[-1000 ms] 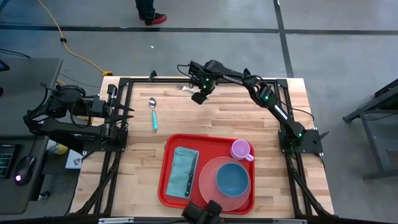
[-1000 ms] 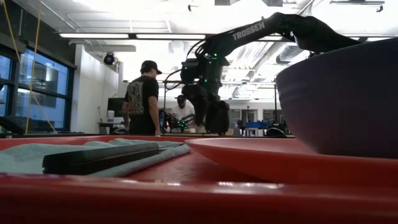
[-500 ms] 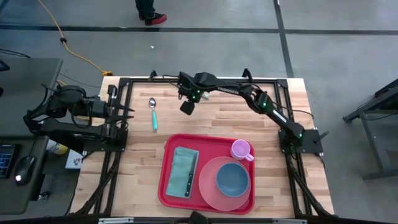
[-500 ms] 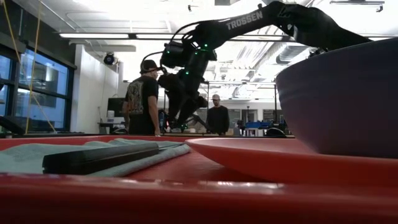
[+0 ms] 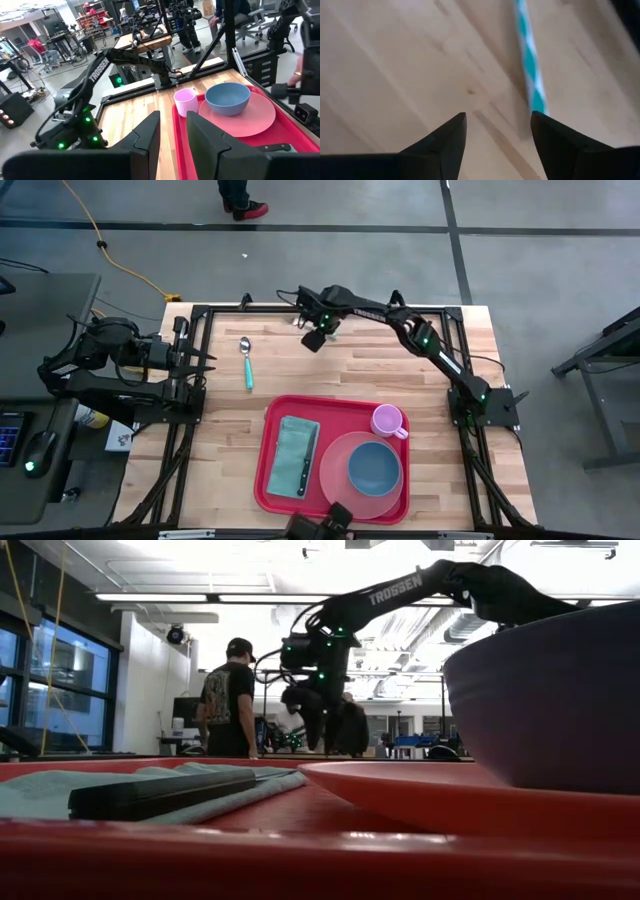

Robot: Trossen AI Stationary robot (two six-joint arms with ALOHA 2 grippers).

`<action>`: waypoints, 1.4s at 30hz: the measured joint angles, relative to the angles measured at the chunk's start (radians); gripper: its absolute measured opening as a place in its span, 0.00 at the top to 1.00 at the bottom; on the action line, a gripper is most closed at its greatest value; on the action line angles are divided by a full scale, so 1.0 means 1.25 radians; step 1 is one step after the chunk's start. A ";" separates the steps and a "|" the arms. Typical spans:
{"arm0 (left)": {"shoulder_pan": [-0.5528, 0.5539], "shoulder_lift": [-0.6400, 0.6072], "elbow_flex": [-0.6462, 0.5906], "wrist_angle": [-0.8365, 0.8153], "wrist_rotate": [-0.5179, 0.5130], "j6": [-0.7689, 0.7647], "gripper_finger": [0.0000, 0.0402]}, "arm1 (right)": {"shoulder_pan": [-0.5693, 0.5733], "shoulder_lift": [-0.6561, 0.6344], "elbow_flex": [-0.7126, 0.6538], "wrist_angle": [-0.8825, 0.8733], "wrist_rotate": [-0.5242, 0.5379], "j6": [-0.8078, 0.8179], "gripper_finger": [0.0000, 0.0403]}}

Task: Set up tray
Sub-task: Put the blue fork on the blue table napkin to the left of the black table knife

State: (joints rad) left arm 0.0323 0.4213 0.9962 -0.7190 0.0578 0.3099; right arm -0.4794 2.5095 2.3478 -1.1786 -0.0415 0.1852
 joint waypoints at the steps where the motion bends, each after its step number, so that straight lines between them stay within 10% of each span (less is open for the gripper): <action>1: 0.000 0.000 0.000 -0.002 0.000 0.000 0.68 | -0.005 0.000 0.000 0.001 0.003 0.000 0.50; 42: 0.000 0.000 0.000 -0.014 -0.012 -0.001 0.68 | -0.086 0.036 0.006 -0.053 -0.134 0.064 0.50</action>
State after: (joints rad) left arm 0.0323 0.4210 0.9962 -0.7361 0.0429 0.3092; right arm -0.5868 2.5549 2.3554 -1.2449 -0.2095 0.2657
